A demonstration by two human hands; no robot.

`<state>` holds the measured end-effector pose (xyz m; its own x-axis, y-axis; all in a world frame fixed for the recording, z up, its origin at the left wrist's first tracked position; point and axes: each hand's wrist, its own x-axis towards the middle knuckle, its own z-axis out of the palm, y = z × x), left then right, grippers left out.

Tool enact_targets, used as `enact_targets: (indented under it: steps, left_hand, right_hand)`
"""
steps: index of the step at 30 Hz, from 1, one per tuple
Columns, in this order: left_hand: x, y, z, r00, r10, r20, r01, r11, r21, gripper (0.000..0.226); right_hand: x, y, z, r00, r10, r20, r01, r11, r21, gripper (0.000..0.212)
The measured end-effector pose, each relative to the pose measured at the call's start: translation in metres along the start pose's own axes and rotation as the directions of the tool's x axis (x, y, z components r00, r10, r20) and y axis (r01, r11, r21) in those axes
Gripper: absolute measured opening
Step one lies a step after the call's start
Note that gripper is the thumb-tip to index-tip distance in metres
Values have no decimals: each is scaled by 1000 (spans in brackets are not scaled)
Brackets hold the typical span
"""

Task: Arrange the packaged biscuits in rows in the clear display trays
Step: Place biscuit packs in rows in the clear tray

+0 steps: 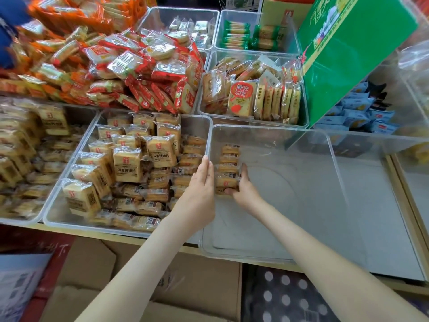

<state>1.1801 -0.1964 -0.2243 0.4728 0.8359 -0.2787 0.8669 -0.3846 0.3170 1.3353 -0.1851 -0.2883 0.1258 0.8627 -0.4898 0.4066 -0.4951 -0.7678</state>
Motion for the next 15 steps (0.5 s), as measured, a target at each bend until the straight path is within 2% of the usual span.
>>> enact_targets:
  steps: [5, 9, 12, 15]
  left_hand:
    - [2, 3, -1, 999, -25, -34, 16, 970, -241, 81]
    - [-3, -2, 0, 999, 17, -49, -28, 969, -247, 74]
    - [-14, -12, -5, 978, -43, -203, -34, 932, -360, 64]
    - [-26, -43, -9, 869, -131, -476, 24, 974, -224, 51]
  right_hand:
    - [0, -1, 16, 999, -29, -21, 29, 1000, 1, 99]
    - [-4, -3, 9, 998, -38, -55, 37, 999, -24, 107]
    - [-16, -11, -3, 993, -58, -100, 47, 993, -109, 116]
    - [-36, -27, -7, 956, -222, -191, 179, 959, -219, 99]
